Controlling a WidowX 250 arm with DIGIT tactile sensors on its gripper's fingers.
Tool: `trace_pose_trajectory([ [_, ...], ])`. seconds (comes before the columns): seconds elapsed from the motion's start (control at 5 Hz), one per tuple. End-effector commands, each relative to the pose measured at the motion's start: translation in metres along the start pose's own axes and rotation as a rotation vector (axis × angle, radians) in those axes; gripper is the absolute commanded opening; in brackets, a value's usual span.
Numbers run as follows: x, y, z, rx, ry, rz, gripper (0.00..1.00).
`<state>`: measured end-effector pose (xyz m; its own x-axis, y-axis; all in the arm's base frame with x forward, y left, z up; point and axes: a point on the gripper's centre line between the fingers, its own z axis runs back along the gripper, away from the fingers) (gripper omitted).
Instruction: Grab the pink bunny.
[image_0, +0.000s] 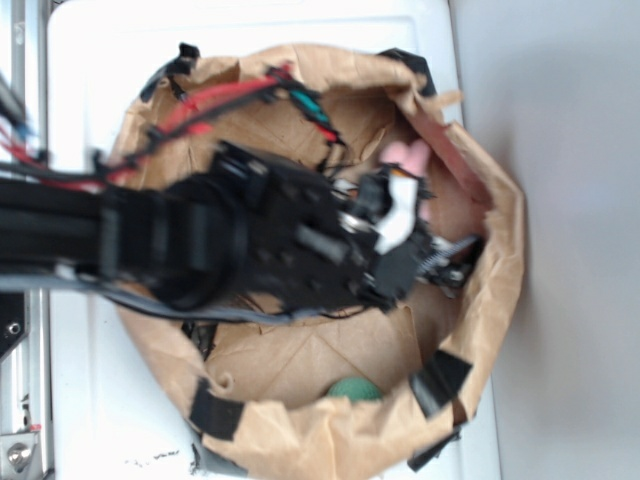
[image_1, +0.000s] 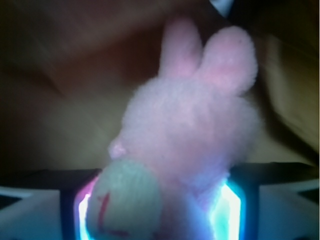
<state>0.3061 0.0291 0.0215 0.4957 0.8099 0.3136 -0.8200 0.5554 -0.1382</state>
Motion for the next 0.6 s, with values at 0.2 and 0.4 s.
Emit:
trace_pose_trajectory([
  [0.2,0.035,0.019,0.130,0.026,0.167,-0.066,0.00],
  [0.4,0.032,0.023,0.143,0.045,0.171,-0.069,0.00],
])
